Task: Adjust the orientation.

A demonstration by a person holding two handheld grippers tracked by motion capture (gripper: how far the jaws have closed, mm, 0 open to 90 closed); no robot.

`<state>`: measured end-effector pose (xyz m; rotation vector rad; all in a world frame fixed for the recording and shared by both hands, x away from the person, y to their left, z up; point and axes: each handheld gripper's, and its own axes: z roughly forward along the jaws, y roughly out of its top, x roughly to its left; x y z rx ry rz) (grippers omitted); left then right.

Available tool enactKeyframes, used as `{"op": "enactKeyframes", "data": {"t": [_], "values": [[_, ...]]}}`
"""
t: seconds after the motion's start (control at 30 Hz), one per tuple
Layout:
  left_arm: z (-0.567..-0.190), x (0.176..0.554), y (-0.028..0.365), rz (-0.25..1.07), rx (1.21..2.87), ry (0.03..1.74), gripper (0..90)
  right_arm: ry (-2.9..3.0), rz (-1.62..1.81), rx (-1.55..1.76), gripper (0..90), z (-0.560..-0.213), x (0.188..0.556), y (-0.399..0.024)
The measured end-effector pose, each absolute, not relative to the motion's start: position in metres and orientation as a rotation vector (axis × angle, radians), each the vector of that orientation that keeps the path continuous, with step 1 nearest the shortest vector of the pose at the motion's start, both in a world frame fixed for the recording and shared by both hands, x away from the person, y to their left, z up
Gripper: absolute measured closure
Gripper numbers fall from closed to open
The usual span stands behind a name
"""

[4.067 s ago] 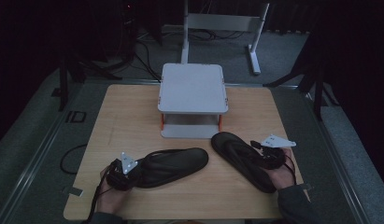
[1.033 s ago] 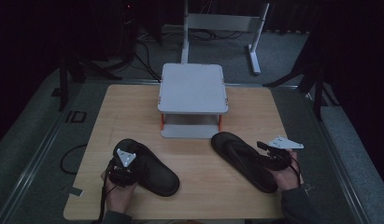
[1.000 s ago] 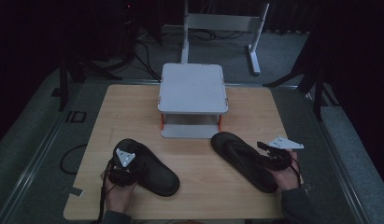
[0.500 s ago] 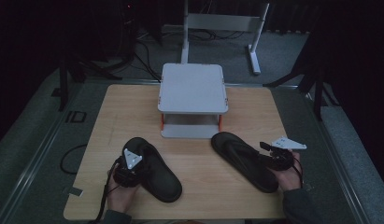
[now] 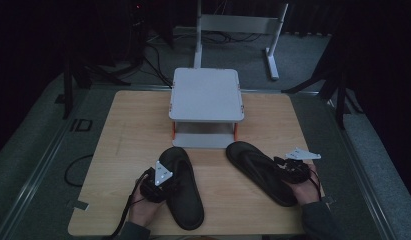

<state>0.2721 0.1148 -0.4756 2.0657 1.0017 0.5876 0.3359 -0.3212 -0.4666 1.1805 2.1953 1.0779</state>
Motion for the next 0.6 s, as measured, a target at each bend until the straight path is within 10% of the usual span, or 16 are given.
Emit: {"op": "enactKeyframes", "data": {"t": [0.6], "values": [[-0.476, 0.268, 0.096, 0.537, 2.092, 0.888, 58.7, 2.238, 1.061, 1.095, 75.7, -0.465, 0.327, -0.259]]}}
